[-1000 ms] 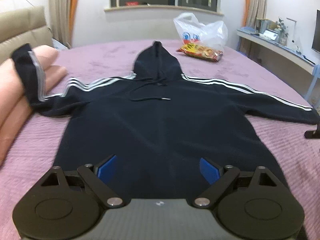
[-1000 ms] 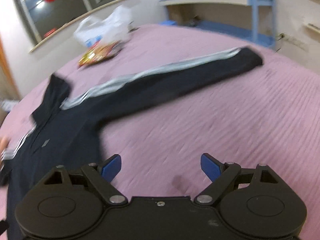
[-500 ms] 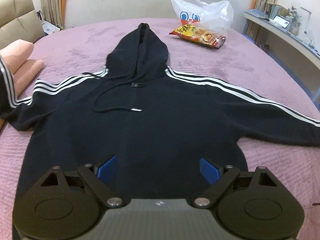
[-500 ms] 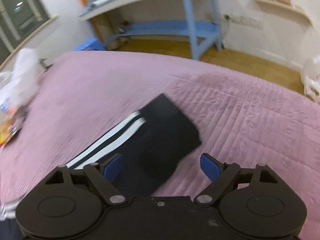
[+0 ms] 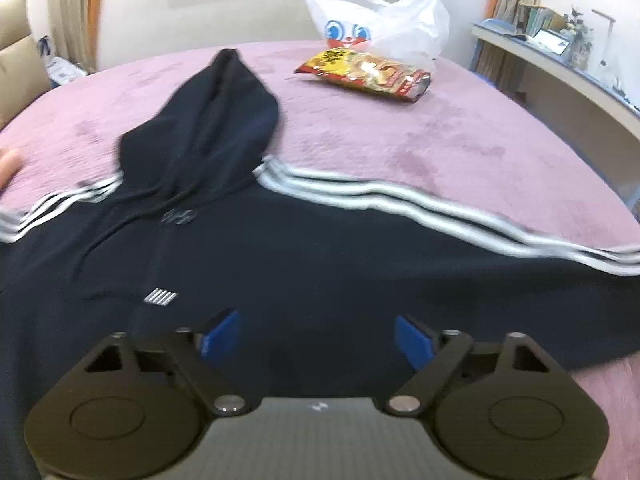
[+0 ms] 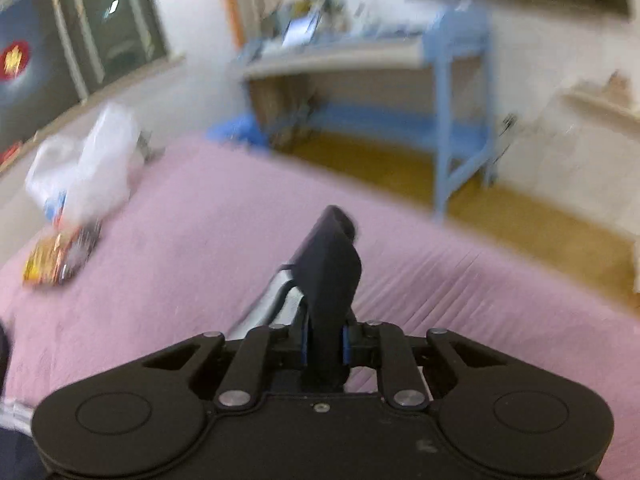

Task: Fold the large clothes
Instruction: 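Grasp the striped sleeve cuff with the right gripper and lift it, then carry the sleeve across the hoodie body with the right gripper and release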

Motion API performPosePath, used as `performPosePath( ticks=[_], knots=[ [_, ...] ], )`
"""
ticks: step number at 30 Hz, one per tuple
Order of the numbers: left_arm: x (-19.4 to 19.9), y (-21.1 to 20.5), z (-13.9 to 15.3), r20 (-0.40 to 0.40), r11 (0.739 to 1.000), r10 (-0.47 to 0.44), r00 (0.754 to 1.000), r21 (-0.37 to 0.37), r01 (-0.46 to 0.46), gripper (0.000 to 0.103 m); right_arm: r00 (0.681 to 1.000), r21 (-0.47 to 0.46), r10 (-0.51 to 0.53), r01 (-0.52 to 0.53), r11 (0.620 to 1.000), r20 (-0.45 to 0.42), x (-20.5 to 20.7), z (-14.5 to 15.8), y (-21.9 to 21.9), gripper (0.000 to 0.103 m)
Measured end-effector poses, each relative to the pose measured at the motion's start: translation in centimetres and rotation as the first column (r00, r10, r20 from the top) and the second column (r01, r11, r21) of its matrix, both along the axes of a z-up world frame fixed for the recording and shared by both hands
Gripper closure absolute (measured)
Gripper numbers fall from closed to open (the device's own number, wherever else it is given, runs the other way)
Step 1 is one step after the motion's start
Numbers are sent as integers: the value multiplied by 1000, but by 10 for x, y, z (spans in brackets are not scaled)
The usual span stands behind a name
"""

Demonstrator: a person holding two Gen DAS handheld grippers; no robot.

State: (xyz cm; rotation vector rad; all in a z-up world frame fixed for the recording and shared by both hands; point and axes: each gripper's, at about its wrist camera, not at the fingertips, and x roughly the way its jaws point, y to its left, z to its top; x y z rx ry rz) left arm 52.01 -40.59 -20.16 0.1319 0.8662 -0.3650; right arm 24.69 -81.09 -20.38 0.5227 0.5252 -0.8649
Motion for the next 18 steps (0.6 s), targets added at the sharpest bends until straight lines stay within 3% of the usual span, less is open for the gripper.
performPosePath(
  ticks=[3, 5, 6, 7, 9, 10, 13, 18],
  knots=[
    [23, -30, -15, -24, 998, -56, 998, -12, 56, 29, 997, 1, -74, 74, 997, 33, -24, 17, 6, 85],
    [32, -55, -36, -73, 992, -126, 989, 20, 128, 28, 998, -30, -58, 56, 998, -36, -18, 9, 20, 85],
    [32, -63, -45, -54, 989, -134, 990, 61, 137, 21, 996, -38, -45, 42, 998, -77, -12, 2, 28, 85],
    [27, -67, -45, 0, 986, -150, 989, 80, 149, 22, 994, -25, -38, 35, 999, -99, -8, -5, 35, 85],
    [25, -68, -43, 4, 981, -179, 984, 81, 178, 29, 994, 6, -33, 33, 999, -106, -1, -13, 46, 85],
    [26, -61, -37, -12, 981, -190, 982, 42, 191, 37, 995, 5, -31, 32, 999, -100, 2, -12, 54, 84],
    [25, -18, -15, -27, 980, -186, 982, -73, 183, 40, 998, -11, 10, -11, 1000, -60, 19, 10, 91, 84],
    [14, 93, 29, 3, 985, -128, 992, -114, 127, 39, 984, 22, 168, -169, 985, 55, 71, 50, 185, 84]
  ],
)
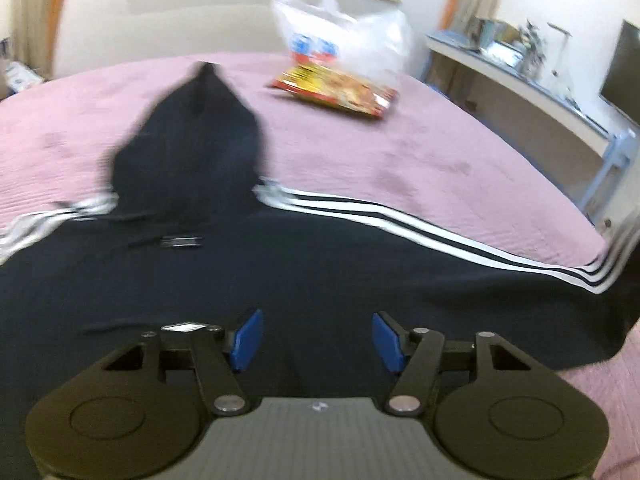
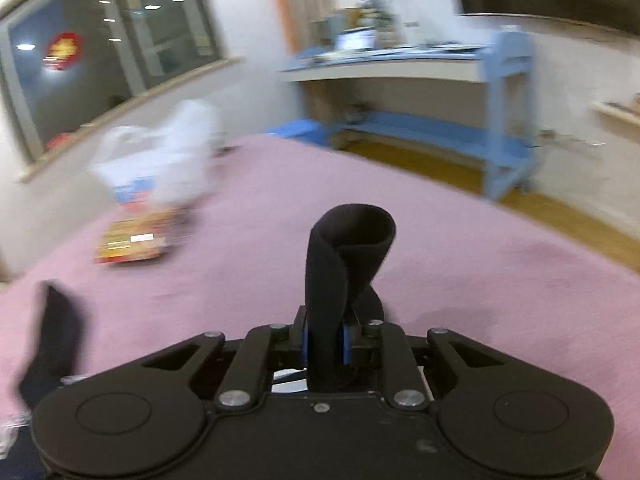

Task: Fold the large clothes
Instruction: 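Carry the sleeve across the hoodie body with the right gripper and release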

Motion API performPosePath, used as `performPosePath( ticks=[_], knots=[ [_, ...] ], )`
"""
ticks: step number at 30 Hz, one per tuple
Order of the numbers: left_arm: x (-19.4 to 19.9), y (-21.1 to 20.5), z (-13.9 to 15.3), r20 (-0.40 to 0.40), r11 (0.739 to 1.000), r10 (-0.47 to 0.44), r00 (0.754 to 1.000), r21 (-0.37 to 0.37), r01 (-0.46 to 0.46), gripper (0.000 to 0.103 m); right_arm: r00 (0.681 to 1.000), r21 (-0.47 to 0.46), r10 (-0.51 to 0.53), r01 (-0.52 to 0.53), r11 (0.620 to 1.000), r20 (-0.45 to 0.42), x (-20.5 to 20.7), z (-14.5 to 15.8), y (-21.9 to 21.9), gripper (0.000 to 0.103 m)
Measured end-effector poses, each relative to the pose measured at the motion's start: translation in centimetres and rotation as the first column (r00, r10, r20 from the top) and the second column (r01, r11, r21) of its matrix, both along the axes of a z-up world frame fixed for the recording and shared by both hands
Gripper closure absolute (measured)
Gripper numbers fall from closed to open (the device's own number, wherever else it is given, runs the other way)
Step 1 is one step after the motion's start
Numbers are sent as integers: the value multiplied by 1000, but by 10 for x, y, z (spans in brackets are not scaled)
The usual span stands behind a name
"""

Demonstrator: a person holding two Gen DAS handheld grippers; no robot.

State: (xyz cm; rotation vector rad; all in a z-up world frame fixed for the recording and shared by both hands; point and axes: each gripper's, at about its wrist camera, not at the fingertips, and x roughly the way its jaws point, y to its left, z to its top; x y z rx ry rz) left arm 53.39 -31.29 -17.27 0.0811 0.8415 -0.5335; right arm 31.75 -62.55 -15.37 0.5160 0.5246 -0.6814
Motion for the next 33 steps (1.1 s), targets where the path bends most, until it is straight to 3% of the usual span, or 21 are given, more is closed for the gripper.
performPosePath(
  ticks=[4, 7, 10, 12, 13, 15, 16, 19, 21, 22, 23, 26, 28, 30, 32, 33],
  knots=[
    [-4, 94, 30, 0, 999, 54, 999, 0, -54, 39, 977, 38, 189, -194, 980, 104, 64, 25, 112, 84],
    [3, 155, 49, 36, 993, 110, 993, 31, -112, 39, 931, 22, 322, -330, 944, 172, 111, 39, 196, 84],
    [11, 204, 57, 58, 987, 152, 987, 38, -154, 39, 876, 83, 434, -458, 885, 208, 156, 38, 266, 80],
    [23, 226, 53, 58, 983, 174, 983, 42, -177, 38, 821, 140, 531, -563, 814, 212, 185, 26, 305, 55],
    [28, 235, 49, 50, 982, 184, 982, 42, -186, 38, 788, 183, 583, -614, 767, 200, 200, 16, 325, 25],
    [38, 249, 36, 21, 981, 192, 981, 32, -193, 38, 744, 241, 645, -667, 705, 171, 206, -2, 340, 29],
    [41, 253, 28, 3, 981, 194, 981, 27, -194, 38, 745, 234, 652, -665, 709, 143, 200, -7, 341, 29],
    [46, 262, 6, -48, 982, 187, 981, 3, -187, 38, 818, 152, 576, -568, 809, -10, 170, -23, 317, 30],
    [52, 264, -6, -83, 983, 181, 980, -28, -184, 38, 860, 72, 489, -484, 872, -146, 156, -36, 297, 44],
    [58, 262, -11, -94, 982, 178, 980, -51, -183, 38, 871, 37, 443, -446, 894, -213, 151, -45, 290, 64],
    [60, 260, -16, -102, 980, 178, 979, -71, -185, 38, 877, 11, 397, -409, 912, -272, 148, -53, 279, 76],
    [83, 256, -38, -220, 961, 169, 961, -180, -210, 35, 890, -36, 296, -329, 944, -348, 146, -74, 251, 79],
    [100, 253, -54, -319, 936, 152, 935, -257, -240, 35, 889, -38, 270, -305, 952, -369, 152, -87, 241, 79],
    [115, 246, -70, -395, 924, 130, 909, -284, -255, 37, 875, -3, 269, -295, 955, -404, 168, -104, 237, 79],
    [122, 237, -75, -383, 930, 147, 912, -259, -259, 64, 856, 32, 286, -303, 953, -431, 177, -114, 241, 79],
    [125, 230, -73, -351, 945, 163, 922, -213, -248, 95, 849, 5, 288, -319, 948, -442, 178, -113, 248, 79]
  ],
)
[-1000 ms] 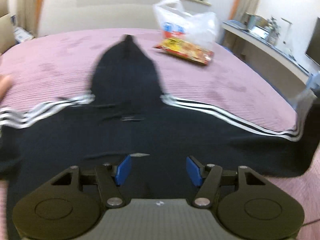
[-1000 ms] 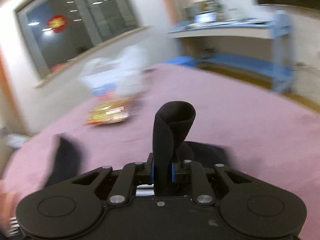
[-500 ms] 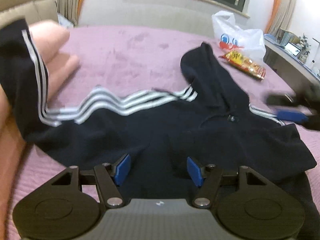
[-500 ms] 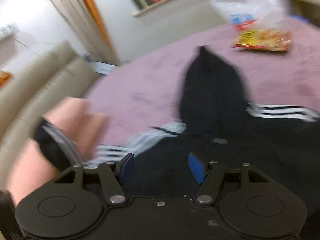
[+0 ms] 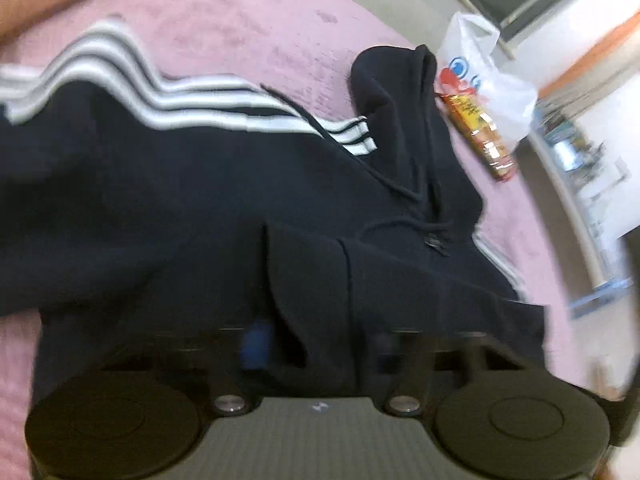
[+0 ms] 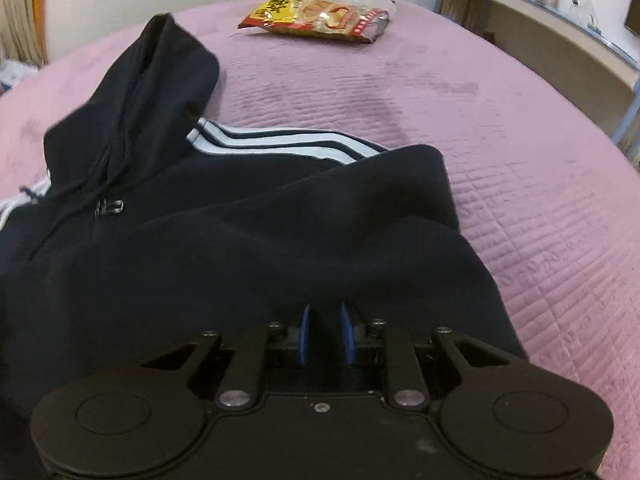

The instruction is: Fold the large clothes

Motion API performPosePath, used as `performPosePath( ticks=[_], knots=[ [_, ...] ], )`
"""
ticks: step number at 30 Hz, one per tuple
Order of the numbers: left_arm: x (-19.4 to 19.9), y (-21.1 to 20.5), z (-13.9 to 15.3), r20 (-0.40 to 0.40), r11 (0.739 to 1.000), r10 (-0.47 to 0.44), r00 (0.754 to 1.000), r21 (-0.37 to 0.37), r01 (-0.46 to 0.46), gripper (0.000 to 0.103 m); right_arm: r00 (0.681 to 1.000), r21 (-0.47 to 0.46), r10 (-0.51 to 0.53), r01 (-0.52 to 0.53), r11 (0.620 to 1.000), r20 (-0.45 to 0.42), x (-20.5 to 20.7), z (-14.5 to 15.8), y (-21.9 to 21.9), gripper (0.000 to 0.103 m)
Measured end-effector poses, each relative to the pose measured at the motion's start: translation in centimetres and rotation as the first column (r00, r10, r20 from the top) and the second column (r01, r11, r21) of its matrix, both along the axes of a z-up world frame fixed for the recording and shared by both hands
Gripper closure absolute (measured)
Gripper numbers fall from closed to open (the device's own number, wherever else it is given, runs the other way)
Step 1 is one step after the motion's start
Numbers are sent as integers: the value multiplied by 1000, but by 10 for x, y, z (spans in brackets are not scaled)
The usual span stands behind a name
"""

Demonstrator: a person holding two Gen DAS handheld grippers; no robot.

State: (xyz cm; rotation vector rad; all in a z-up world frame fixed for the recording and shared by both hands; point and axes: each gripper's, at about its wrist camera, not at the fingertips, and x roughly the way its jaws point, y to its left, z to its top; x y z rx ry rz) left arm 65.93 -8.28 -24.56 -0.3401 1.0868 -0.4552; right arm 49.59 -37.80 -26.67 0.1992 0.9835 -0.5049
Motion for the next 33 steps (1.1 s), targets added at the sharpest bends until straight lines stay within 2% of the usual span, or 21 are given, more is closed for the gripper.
performPosePath(
  ticks=[2, 7, 9, 10, 11, 12, 13, 14, 16, 17, 18, 19, 20, 21, 22, 24, 26, 27, 29, 30, 33],
  knots=[
    [3, -8, 11, 48, 999, -23, 999, 32, 21, 97, 999, -25, 43, -43, 999, -3, 3, 6, 8, 79],
    [2, 5, 71, 227, 999, 1, 974, -40, 8, 97, 989, -11, 117, -116, 993, 95, 6, 33, 20, 79],
    [5, 15, 82, 271, 1000, 12, 962, -2, -12, 96, 982, 0, 132, -133, 991, 136, 10, 44, 28, 79],
    [8, 21, 79, 276, 998, 17, 961, 48, -31, 88, 979, 6, 137, -140, 990, 151, 12, 46, 32, 79],
    [12, 24, 71, 265, 992, 24, 964, 116, -56, 81, 977, 11, 142, -145, 989, 159, 16, 47, 36, 72],
    [15, 26, 61, 244, 980, 28, 969, 184, -75, 60, 978, 13, 145, -149, 989, 152, 20, 43, 40, 63],
    [17, 29, 47, 221, 960, 40, 975, 263, -99, 53, 981, 14, 145, -148, 989, 130, 24, 37, 43, 50],
    [16, 32, 35, 207, 943, 58, 977, 309, -122, 55, 986, 18, 146, -148, 989, 81, 29, 26, 47, 50],
    [6, 39, 32, 203, 953, 68, 977, 278, -124, 58, 978, 55, 189, -185, 981, -87, 46, -3, 53, 49],
    [0, 39, 37, 227, 962, 69, 972, 244, -125, 58, 974, 7, 211, -211, 977, -84, 46, -3, 60, 49],
    [-9, 39, 46, 263, 972, 62, 963, 205, -119, 58, 968, -25, 237, -239, 971, -82, 47, 2, 67, 54],
    [-15, 36, 52, 291, 981, 42, 956, 171, -95, 58, 966, -24, 250, -252, 967, -72, 48, 8, 70, 65],
    [-20, 30, 56, 311, 989, 10, 950, 138, -55, 58, 968, -8, 251, -252, 968, -25, 46, 17, 72, 65],
    [-20, 24, 57, 309, 993, -23, 951, 116, -13, 58, 967, -3, 253, -253, 967, 17, 43, 26, 74, 65],
    [-17, 18, 58, 291, 994, -55, 955, 108, 25, 65, 964, -14, 261, -261, 965, 43, 41, 33, 79, 65],
    [-9, 0, 40, 208, 985, -96, 973, 162, 62, 78, 960, -58, 271, -268, 962, 67, 39, 41, 91, 65],
    [6, -12, 14, 113, 973, -104, 988, 217, 78, 86, 960, -35, 275, -274, 961, 46, 41, 35, 98, 65],
    [8, -11, 7, 118, 974, -90, 989, 216, 63, 92, 963, -12, 270, -270, 963, 21, 43, 29, 99, 65],
    [11, -5, 12, 112, 982, -79, 991, 178, 59, 91, 968, 32, 246, -245, 969, -50, 50, 14, 101, 65],
    [10, 0, 17, 117, 986, -70, 991, 159, 51, 90, 967, 64, 240, -235, 970, -87, 53, 5, 100, 65],
    [-4, 33, 55, 227, 992, -2, 974, 125, -27, 86, 971, 82, 225, -219, 972, -80, 51, 3, 97, 65]
  ],
)
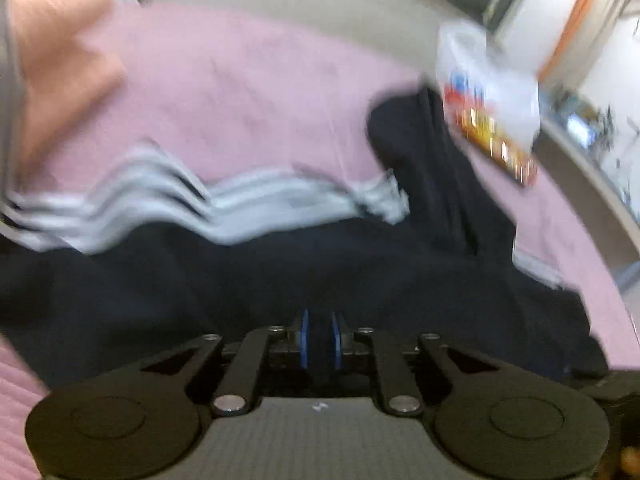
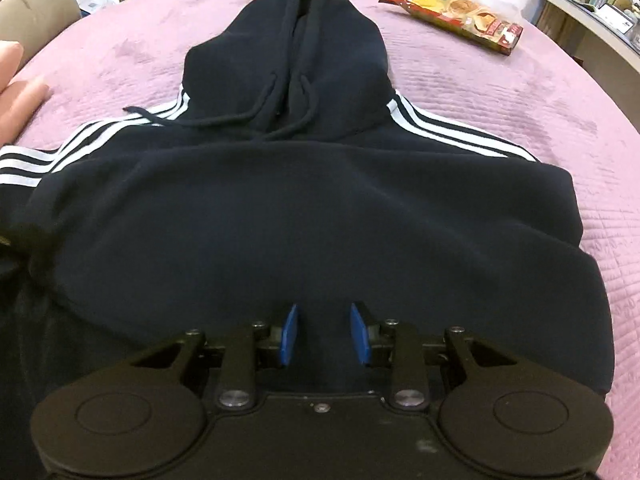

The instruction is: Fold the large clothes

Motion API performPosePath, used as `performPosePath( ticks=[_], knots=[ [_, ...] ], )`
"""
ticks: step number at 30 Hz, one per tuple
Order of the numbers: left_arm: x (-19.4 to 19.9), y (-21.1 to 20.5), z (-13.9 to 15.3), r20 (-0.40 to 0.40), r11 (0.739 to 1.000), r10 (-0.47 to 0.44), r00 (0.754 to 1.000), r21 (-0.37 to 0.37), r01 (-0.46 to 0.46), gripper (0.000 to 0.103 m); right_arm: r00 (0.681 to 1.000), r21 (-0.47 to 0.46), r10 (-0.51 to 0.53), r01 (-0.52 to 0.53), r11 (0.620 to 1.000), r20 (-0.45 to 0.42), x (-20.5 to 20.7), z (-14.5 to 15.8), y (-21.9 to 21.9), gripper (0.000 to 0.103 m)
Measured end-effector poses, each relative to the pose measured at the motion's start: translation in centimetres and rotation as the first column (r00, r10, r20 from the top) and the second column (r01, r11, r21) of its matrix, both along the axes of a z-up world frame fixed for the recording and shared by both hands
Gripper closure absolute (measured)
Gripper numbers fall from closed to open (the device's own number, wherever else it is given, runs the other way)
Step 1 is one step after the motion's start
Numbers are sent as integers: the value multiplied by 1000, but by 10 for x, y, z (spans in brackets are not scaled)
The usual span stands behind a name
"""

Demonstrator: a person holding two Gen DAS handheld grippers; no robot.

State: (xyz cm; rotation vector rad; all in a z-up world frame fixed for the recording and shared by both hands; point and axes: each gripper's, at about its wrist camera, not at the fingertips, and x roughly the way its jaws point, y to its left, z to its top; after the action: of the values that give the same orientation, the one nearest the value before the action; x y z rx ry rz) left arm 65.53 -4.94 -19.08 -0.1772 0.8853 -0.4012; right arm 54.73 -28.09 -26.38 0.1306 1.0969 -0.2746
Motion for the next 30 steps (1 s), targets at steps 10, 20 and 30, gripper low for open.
performPosePath(
  ticks=[10, 20, 30],
  knots=[
    [6, 150, 128, 367, 875, 408, 836, 105, -473, 27, 1000, -20, 6, -7, 1000, -9, 0, -2, 3, 65],
    [79, 213, 100, 205, 868, 483, 851, 14, -496, 29, 1000, -13, 7, -7, 1000, -19, 1, -4, 1, 65],
    [23, 165, 149, 321, 938, 335, 886, -23, -346, 92, 997, 77, -70, 67, 995, 32, -39, 18, 2, 64]
  ],
)
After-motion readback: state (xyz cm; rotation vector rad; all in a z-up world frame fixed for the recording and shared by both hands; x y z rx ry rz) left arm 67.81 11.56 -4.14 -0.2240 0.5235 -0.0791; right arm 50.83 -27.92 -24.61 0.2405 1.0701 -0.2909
